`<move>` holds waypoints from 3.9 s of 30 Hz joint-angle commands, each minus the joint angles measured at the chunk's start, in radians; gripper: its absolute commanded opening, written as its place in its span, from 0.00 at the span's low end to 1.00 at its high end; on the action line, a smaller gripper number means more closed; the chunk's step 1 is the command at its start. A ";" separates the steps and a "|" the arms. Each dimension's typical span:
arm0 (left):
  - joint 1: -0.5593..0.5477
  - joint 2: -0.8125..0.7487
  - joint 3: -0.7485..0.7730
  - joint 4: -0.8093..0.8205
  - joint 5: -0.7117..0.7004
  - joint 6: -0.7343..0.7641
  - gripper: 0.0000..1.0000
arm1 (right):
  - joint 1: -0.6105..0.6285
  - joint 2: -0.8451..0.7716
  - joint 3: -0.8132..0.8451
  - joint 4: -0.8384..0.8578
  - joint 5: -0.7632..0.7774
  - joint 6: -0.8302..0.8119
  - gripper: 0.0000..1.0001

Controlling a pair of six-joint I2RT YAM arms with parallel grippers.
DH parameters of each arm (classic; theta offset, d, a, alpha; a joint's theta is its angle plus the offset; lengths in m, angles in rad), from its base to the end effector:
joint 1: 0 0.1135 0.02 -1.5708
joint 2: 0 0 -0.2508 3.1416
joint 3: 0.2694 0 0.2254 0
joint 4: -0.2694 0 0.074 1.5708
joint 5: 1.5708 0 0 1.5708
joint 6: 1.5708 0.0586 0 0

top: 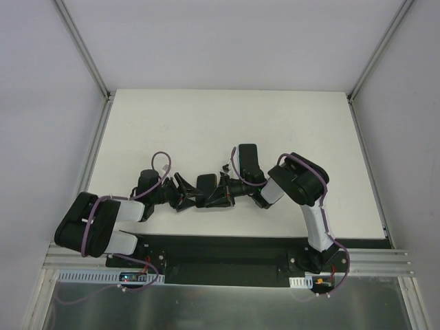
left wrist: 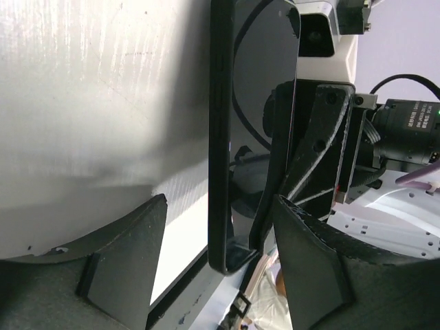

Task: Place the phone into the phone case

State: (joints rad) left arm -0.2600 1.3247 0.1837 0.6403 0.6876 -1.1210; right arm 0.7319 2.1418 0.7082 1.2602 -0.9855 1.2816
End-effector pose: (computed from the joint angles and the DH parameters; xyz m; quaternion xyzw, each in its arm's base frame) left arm 0.1920 -0.0896 0.1270 -0.1818 0.8077 -0.5293 0.1854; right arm 0.2273 0.2699 0.0991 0.1098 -0.7319 -0.6726 0.0031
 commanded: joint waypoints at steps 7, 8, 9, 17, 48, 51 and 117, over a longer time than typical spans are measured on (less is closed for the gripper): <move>0.007 0.280 -0.042 0.669 0.165 -0.201 0.28 | 0.029 -0.031 0.011 0.271 -0.053 -0.044 0.13; 0.007 0.327 -0.053 0.782 0.174 -0.217 0.23 | 0.027 -0.034 0.010 0.272 -0.051 -0.044 0.16; 0.007 0.352 -0.056 0.855 0.199 -0.247 0.17 | 0.027 -0.037 0.008 0.272 -0.050 -0.044 0.18; 0.007 0.427 -0.070 1.041 0.274 -0.267 0.00 | -0.002 -0.091 0.010 0.271 -0.044 -0.036 0.39; -0.004 -0.091 -0.038 0.395 0.294 0.063 0.00 | -0.195 -0.161 0.108 0.272 -0.051 0.018 0.23; -0.008 -0.097 -0.026 0.395 0.288 0.038 0.00 | -0.195 -0.160 0.109 0.272 -0.059 0.012 0.23; -0.078 -0.167 0.051 0.353 0.317 -0.025 0.07 | -0.081 -0.542 0.132 -0.504 -0.054 -0.527 0.13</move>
State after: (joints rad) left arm -0.3328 1.1442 0.2405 0.7944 1.0306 -1.0637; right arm 0.6357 1.5894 0.8543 0.4751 -0.9150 0.5621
